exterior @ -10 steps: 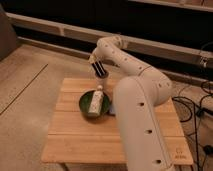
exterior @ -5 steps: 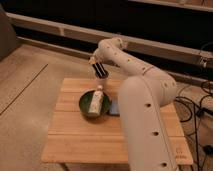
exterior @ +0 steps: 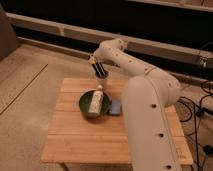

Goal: Place the eraser in the ceramic cup

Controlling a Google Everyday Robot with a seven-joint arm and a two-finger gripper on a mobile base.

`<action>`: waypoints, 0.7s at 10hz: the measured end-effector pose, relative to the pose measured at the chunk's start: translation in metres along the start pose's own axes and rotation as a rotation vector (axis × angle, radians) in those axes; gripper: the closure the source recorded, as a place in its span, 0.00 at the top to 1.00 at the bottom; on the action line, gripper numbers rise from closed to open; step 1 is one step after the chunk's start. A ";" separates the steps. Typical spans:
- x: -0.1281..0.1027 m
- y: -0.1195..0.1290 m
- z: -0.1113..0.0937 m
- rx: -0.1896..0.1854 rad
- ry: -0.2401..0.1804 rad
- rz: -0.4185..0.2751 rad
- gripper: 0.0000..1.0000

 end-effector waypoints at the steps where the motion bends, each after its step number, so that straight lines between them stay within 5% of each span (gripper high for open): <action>1: 0.000 0.001 -0.001 -0.003 -0.008 -0.003 0.80; 7: -0.005 0.013 -0.003 -0.041 -0.045 -0.016 0.80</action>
